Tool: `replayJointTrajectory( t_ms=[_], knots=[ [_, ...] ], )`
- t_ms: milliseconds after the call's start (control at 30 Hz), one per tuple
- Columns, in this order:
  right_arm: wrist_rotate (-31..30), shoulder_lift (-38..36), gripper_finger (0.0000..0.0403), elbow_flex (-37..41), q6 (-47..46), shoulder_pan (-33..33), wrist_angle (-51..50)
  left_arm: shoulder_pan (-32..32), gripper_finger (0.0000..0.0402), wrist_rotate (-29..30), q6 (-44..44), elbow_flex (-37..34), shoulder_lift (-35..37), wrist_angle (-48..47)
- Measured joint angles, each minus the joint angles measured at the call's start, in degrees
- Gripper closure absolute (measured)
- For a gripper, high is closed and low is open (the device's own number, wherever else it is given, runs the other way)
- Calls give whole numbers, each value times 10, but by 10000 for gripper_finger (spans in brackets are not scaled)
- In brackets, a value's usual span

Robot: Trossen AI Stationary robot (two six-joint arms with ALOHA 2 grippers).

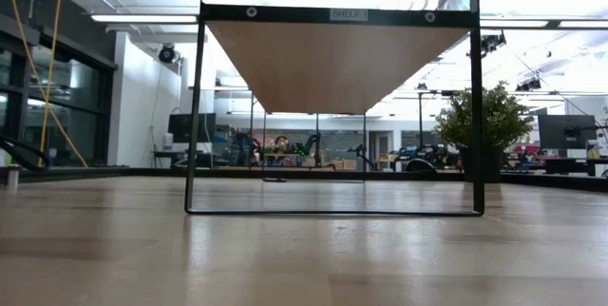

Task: Pick and place flowers into a vace then onto a shelf
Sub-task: Put the violet flowers into the right transparent vase

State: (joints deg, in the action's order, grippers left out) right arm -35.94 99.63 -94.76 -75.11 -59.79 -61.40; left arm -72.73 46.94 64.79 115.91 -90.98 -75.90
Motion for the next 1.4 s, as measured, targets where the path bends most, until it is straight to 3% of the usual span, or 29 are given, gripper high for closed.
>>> replayJointTrajectory(
  t_ms=[633, 1033, 1400],
  knots=[
    [27, 0, 312, 0, -10, 0, 0, 0, 169, 0, -1, 0, 0, 14],
    [49, 0, 315, 0, -12, 0, 0, 0, 169, 0, -2, 0, 0, 17],
    [34, -25, 316, 0, -28, -14, -5, 0, 169, 0, -3, 0, 0, 19]
  ],
)
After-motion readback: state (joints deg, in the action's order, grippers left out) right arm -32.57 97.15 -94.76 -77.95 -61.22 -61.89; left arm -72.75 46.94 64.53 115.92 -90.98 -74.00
